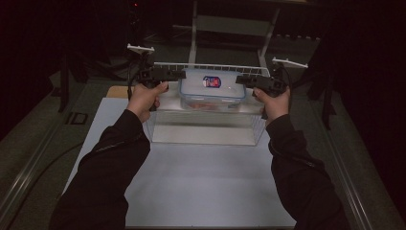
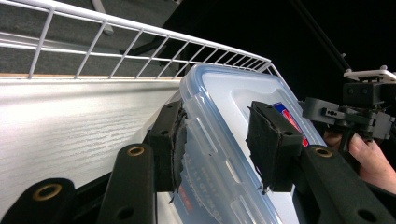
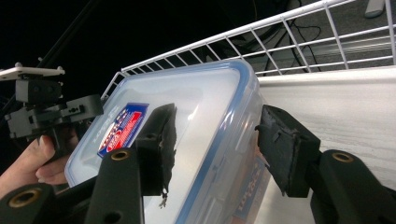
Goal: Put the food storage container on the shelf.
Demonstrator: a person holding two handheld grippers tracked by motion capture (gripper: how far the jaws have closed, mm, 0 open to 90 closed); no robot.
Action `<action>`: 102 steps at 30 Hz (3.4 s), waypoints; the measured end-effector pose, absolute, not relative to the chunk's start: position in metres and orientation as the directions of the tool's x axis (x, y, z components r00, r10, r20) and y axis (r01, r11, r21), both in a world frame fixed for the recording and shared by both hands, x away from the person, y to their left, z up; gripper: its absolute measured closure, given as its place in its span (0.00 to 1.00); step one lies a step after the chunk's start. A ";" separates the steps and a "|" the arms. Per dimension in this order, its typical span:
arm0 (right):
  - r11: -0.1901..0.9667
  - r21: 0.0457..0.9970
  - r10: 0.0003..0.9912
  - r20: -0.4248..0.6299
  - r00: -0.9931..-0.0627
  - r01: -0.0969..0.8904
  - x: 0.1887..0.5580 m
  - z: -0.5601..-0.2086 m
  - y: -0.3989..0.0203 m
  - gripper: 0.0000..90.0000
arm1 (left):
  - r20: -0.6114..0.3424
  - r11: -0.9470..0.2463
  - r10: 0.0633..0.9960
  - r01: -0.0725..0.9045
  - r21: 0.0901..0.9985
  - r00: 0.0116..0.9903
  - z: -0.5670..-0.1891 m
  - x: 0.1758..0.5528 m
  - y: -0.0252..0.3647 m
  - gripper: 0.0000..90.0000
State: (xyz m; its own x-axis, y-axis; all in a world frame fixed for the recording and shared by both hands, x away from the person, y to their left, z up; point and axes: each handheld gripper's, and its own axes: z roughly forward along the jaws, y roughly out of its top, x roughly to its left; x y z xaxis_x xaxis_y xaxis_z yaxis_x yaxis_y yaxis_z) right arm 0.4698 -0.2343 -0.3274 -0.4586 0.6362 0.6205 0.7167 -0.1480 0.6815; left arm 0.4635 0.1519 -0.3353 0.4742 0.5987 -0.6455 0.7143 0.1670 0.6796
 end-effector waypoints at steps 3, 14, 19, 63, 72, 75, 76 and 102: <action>-0.133 0.712 0.661 0.582 -0.474 0.689 0.467 -0.321 -0.234 0.49 | -0.614 0.172 0.612 0.674 0.719 0.499 -0.330 0.459 0.152 0.54; -0.048 0.802 0.659 0.474 -0.584 0.596 0.435 -0.294 -0.232 0.47 | -0.489 0.126 0.590 0.525 0.842 0.642 -0.311 0.415 0.157 0.27; 0.021 0.831 0.621 0.425 -0.658 0.557 0.409 -0.291 -0.222 0.48 | -0.429 0.099 0.573 0.461 0.882 0.698 -0.311 0.391 0.157 0.10; 0.148 0.806 0.624 0.374 -0.687 0.573 0.412 -0.359 -0.161 1.00 | -0.257 0.012 0.674 0.338 0.941 0.693 -0.465 0.279 0.130 0.00; 0.157 0.808 0.587 0.386 -0.712 0.568 0.411 -0.368 -0.129 1.00 | -0.248 0.002 0.680 0.336 0.942 0.690 -0.468 0.280 0.130 0.00; 0.162 0.805 0.592 0.383 -0.709 0.571 0.413 -0.368 -0.120 1.00 | -0.255 0.006 0.676 0.341 0.940 0.692 -0.469 0.280 0.130 0.00; 0.160 0.805 0.594 0.383 -0.707 0.571 0.415 -0.368 -0.118 1.00 | -0.255 0.004 0.676 0.343 0.939 0.691 -0.469 0.280 0.130 0.00; 0.262 0.878 0.581 0.188 -0.792 0.401 0.346 -0.362 -0.142 0.41 | -0.193 -0.016 0.674 0.276 0.961 0.713 -0.459 0.267 0.135 0.00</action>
State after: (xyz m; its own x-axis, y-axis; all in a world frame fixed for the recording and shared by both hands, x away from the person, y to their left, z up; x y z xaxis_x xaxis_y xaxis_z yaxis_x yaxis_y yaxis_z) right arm 0.3458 -0.1415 -0.3619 -0.7918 0.5811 0.1880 0.4009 0.2623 0.8778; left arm 0.2670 0.1346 -0.4585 0.7131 0.6741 -0.1929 0.2755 -0.0164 0.9612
